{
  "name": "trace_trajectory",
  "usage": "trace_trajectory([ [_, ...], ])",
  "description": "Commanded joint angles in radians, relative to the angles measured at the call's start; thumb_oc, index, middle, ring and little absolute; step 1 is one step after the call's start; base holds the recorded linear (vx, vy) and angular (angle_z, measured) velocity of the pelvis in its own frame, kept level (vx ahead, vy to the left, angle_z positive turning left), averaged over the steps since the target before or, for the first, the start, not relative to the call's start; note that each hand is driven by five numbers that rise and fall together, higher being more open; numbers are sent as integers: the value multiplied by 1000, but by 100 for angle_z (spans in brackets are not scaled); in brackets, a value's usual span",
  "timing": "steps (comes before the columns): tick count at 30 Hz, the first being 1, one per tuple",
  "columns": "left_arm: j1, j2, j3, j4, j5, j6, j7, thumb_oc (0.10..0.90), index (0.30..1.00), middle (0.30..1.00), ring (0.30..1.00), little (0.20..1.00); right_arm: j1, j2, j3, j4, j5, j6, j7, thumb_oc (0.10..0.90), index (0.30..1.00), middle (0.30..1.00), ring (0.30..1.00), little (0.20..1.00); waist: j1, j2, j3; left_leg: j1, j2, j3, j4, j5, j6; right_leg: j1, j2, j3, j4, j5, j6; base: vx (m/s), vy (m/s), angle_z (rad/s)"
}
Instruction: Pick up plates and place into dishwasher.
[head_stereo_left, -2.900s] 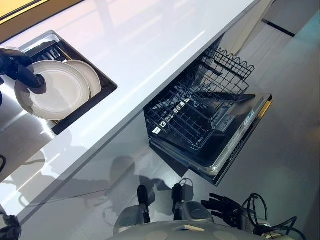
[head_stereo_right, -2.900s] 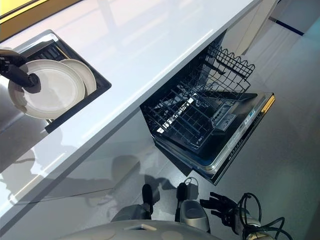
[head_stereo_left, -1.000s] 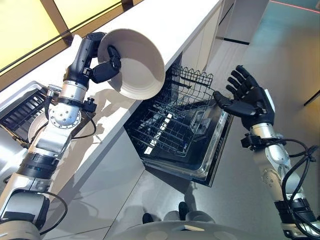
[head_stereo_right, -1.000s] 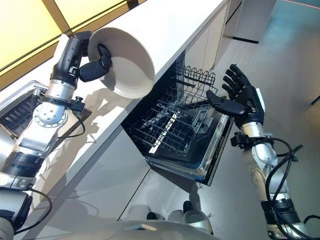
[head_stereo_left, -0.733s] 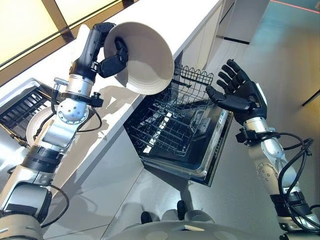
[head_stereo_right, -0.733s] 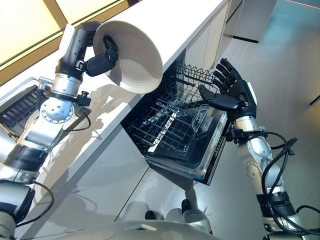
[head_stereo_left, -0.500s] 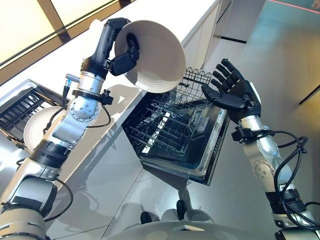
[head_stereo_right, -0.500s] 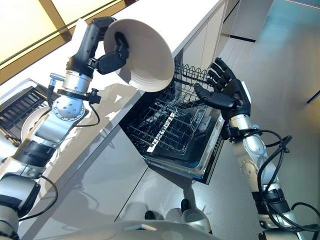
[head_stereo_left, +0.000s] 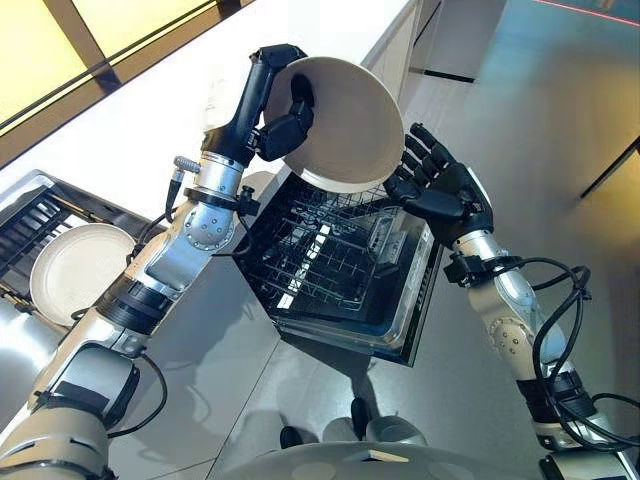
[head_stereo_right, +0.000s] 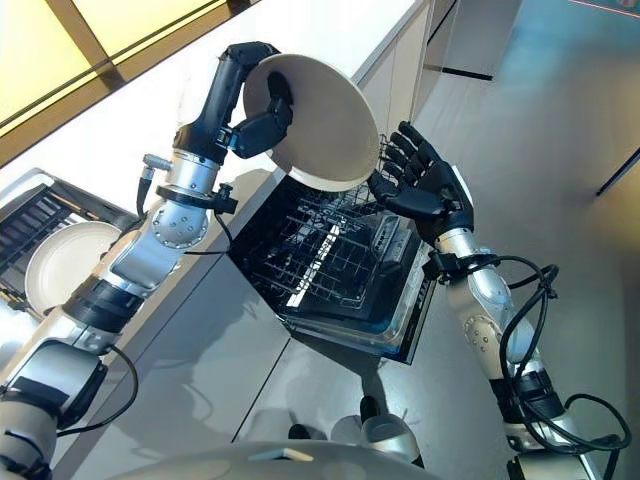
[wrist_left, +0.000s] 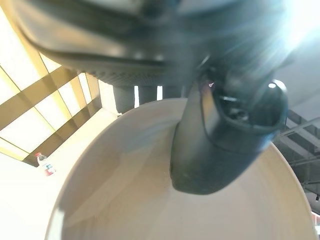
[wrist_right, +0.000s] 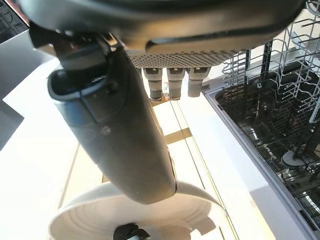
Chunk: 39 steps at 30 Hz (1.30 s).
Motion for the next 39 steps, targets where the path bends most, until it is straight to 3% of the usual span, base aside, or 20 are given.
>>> trace_trajectory([
  [1, -277, -21, -34, 20, 61, -29, 99, 100, 300, 300, 300, 200, -125, 27, -16, -169, 43, -62, 52, 800, 900, 900, 900, 900, -11, -22, -90, 35, -4, 28, 3, -60, -17, 15, -31, -25, 15, 8, 102, 3, -14, -14],
  [7, -280, -31, -59, 32, 78, -23, 120, 100, 300, 300, 300, 200, -121, 28, -21, -185, 71, -64, 70, 800, 900, 900, 900, 900, -26, -22, -92, 36, -2, 37, 3, -62, -16, 10, -27, -14, 15, 9, 101, 2, -4, -3],
  [15, -256, -29, -44, 60, 123, -64, 183, 100, 300, 300, 300, 200, -97, 21, -29, -182, 65, -45, 82, 800, 900, 900, 900, 900, -29, -28, -99, 34, -1, 42, 3, -60, -18, 10, -28, -12, 12, 9, 103, 3, -2, -1],
  [24, -336, 24, -61, 39, 90, 11, 192, 100, 300, 300, 300, 200, -95, 12, -22, -184, 89, -25, 77, 800, 900, 900, 900, 900, -33, -21, -100, 31, -2, 39, 3, -61, -18, 8, -25, -17, 13, 5, 101, 2, -1, -2],
  [39, -296, -1, -67, 92, 94, 0, 184, 100, 300, 300, 300, 200, -94, 22, -23, -185, 123, -51, 98, 800, 900, 900, 900, 900, -34, -27, -101, 32, 0, 37, 3, -61, -17, 12, -23, -21, 12, 1, 98, 0, 0, 0],
])
